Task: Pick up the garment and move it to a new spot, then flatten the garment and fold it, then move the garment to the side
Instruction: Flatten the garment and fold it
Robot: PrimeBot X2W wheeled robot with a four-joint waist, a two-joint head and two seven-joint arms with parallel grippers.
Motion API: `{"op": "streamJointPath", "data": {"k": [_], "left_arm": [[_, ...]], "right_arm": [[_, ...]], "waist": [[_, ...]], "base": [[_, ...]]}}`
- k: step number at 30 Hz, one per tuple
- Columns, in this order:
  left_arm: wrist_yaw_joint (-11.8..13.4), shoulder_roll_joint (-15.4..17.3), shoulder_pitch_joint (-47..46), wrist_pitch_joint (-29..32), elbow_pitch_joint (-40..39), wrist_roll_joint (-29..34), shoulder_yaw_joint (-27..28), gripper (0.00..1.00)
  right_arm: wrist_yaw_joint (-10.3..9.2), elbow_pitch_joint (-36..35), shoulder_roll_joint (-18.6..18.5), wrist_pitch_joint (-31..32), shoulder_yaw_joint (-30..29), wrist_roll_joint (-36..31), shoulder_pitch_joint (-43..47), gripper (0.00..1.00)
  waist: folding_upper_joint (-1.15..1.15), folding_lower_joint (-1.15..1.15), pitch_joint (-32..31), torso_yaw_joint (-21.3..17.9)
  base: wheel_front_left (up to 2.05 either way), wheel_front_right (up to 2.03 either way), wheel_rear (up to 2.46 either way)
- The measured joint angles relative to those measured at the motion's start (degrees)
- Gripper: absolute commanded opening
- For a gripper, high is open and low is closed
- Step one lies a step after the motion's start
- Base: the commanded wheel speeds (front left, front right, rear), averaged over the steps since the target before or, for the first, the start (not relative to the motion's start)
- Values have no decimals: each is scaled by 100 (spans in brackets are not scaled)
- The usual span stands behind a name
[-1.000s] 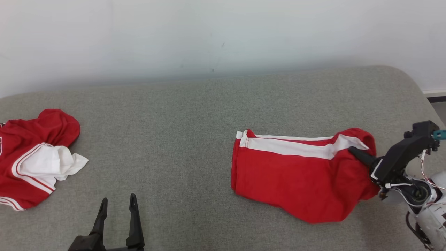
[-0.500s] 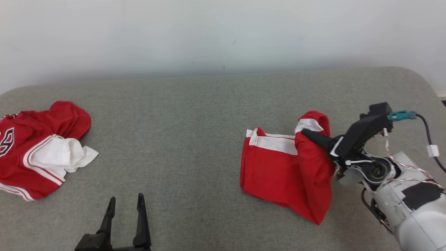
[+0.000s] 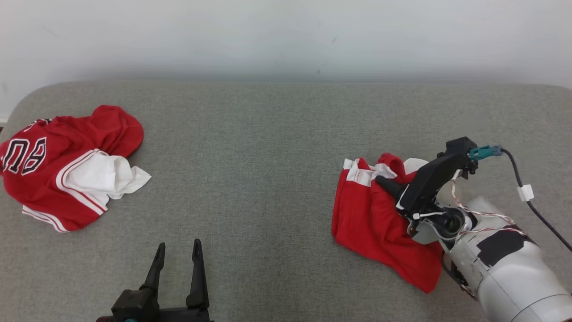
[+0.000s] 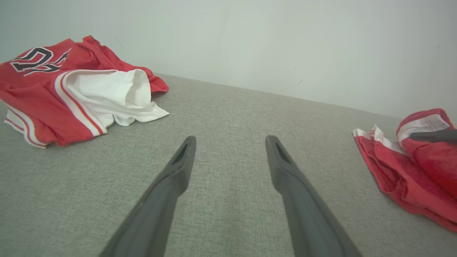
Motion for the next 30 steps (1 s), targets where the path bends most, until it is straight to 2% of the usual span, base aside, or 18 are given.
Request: {"op": "streamJointPath", "data": {"k": [2,3,4,5,12,23,27,29,30], "left_arm": [[27,1,-9,-1,0,-7,-19,100],[37,1,-16,0,0,-10,-21,100],[38,1,-19,0,0,-14,-21,100],[41,1,-18,0,3,-13,-19,100],[36,1,-8,0,29,22,107,100],[-19,2,152,0,-10,132,355,100],[-48,2,161,-1,-32,203,422,100],[-57,0,166,-1,-43,220,445,100],[-56,1,179,0,-62,241,492,100]], "right_arm": [[0,119,52,-129,87,-136,-13,0],[0,176,80,-188,91,-163,-19,9],[-1,232,105,-250,89,-166,-27,66],[-1,256,124,-294,101,-185,-37,100],[0,1,85,-566,187,-287,-74,100],[0,-1163,-617,-1446,-40,-92,452,100],[0,-1702,-992,-2196,-31,-327,709,100],[0,-1840,-1190,-2844,7,-653,859,100],[0,-1900,-1333,-3316,94,-1018,996,100]], "waist": [[0,0,24,43],[0,0,34,58],[0,0,39,67],[0,0,37,68],[0,0,-25,-30],[0,0,-136,-316],[0,0,-152,-413],[0,0,-159,-456],[0,0,-171,-501]], "base": [[0,0,0],[0,0,0],[0,0,0],[0,0,0],[0,0,0],[0,0,0],[0,0,0],[0,0,0],[0,0,0]]}}
